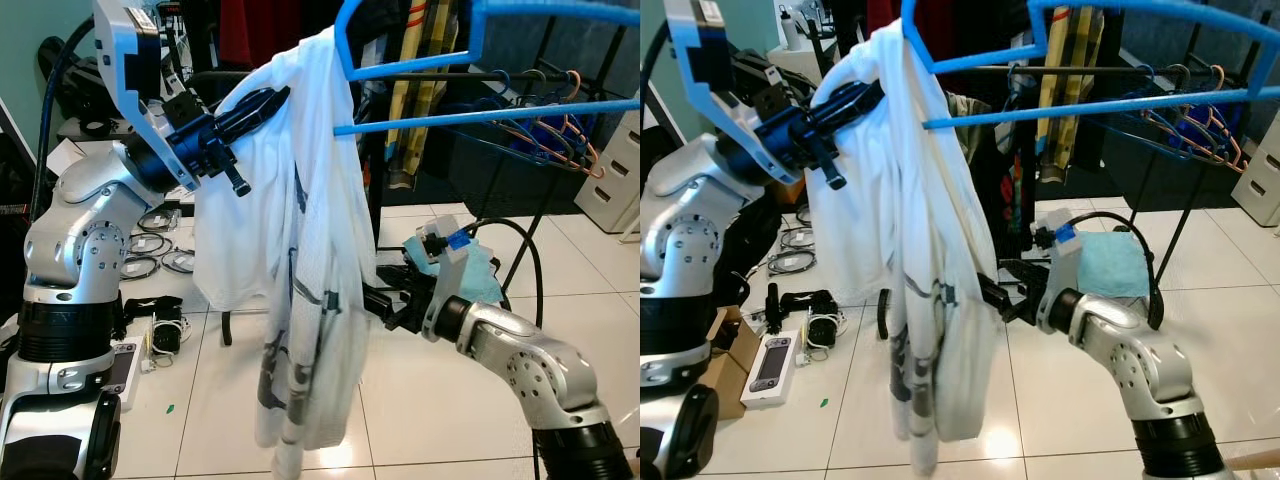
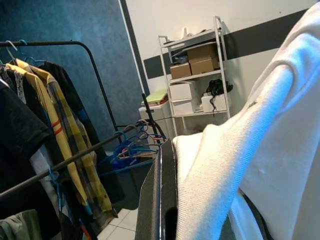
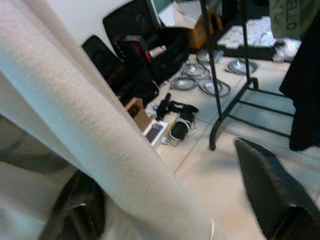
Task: Hang hanger
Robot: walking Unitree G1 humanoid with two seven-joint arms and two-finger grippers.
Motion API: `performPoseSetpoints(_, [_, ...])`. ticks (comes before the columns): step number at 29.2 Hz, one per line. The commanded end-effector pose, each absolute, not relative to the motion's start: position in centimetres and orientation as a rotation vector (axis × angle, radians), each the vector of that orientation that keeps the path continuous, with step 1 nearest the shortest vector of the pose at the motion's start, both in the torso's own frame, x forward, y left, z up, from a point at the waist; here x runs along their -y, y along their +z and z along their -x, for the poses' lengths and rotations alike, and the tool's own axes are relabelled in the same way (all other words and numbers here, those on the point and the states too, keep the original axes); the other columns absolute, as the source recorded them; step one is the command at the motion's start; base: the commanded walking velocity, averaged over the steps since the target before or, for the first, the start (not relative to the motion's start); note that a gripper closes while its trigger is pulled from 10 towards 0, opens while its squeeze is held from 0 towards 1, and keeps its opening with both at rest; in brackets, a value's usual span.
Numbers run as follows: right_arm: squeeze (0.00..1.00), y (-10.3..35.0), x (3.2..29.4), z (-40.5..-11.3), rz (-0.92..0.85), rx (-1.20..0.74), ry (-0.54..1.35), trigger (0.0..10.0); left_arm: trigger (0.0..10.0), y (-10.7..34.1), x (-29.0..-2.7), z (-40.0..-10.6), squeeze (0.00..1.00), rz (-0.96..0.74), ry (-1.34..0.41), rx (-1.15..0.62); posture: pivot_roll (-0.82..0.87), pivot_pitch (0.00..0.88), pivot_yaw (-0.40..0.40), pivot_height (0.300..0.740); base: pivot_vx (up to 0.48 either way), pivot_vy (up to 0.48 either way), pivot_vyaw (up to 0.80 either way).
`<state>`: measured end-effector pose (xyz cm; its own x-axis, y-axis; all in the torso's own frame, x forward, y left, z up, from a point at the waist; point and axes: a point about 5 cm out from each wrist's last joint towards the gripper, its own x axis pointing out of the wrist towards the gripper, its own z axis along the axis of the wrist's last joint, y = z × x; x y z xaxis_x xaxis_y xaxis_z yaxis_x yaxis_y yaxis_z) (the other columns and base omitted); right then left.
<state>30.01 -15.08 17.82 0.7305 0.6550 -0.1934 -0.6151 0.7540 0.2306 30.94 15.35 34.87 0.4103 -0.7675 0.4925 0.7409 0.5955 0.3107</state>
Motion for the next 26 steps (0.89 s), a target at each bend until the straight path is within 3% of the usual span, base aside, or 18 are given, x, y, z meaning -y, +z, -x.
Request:
performPoseSetpoints(1, [0.00, 17.5, 16.1, -30.4, -0.132, -0.316, 0.627, 0.0, 10.0, 35.7, -15.6, -30.4, 0.00, -0.092, -0.935, 0.678, -0.03, 0.019, 0.026, 0.740, 0.000, 0.000, 0.00])
performPoseSetpoints(9, [0.00, 18.9, 18.5, -31.3, -0.209, -0.284, 0.488, 0.0, 10.0, 33.8, -16.3, -31.9, 0.00, -0.304, -0.829, 0.590, -0.03, 0.022, 0.025, 0.740, 0.000, 0.000, 0.00])
performPoseSetpoints(16, [0.00, 19.5, 19.4, -31.5, -0.250, -0.268, 0.451, 0.0, 10.0, 33.2, -16.8, -32.4, 0.00, -0.352, -0.785, 0.565, -0.03, 0.023, 0.024, 0.740, 0.000, 0.000, 0.00])
performPoseSetpoints(20, [0.00, 20.3, 22.7, -31.4, -0.262, -0.262, 0.342, 0.0, 10.0, 32.9, -18.8, -33.1, 0.00, -0.435, -0.668, 0.530, -0.03, 0.026, 0.024, 0.740, 0.000, 0.000, 0.00])
performPoseSetpoints(26, [0.00, 21.5, 25.3, -31.4, -0.333, -0.199, 0.263, 0.0, 10.0, 33.2, -19.8, -32.5, 0.00, -0.417, -0.688, 0.549, -0.03, 0.027, 0.026, 0.740, 0.000, 0.000, 0.00])
